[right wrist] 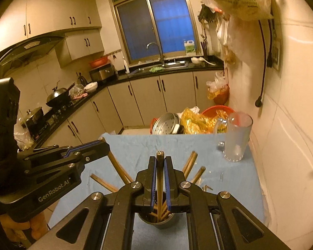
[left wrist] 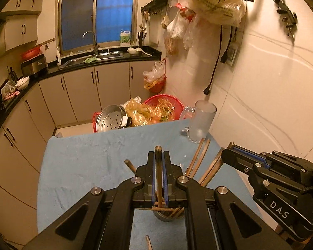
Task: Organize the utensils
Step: 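Open the right tool into the cup while the left tool releases its chopstick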
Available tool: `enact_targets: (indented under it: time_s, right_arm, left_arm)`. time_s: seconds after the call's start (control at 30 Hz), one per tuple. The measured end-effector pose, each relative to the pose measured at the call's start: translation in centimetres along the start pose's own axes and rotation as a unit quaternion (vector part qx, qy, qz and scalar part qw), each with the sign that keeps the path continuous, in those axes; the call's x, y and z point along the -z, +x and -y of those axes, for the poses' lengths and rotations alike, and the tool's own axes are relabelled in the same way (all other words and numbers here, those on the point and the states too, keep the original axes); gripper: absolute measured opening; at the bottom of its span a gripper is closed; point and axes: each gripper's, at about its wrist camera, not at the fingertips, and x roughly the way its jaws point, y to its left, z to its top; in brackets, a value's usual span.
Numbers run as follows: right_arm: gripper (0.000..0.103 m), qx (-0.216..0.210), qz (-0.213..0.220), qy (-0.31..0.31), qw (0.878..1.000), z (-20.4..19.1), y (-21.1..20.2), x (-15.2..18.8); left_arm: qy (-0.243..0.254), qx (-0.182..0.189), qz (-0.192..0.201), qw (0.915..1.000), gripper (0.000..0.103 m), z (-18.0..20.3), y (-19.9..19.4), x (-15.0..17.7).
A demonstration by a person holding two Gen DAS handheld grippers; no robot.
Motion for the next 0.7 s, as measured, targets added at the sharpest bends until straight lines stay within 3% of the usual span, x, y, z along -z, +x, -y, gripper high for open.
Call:
enact_targets:
  time_s: [0.27,0.7]
  right_arm:
    - [0.011,0.001,-0.022,0.014,1.0,0.7,0.6,1.3]
    - [0.012,0.015,-0.02,0.019,0.999,0.7,-0.3,2.3]
  left_arm:
    - [-0.001,0.0,-0.024,0.9997,0.007,0.1,1.2,1.7]
    - [-0.003,0.001,-0.016,0.9999,0.008,0.3,0.4,2.2]
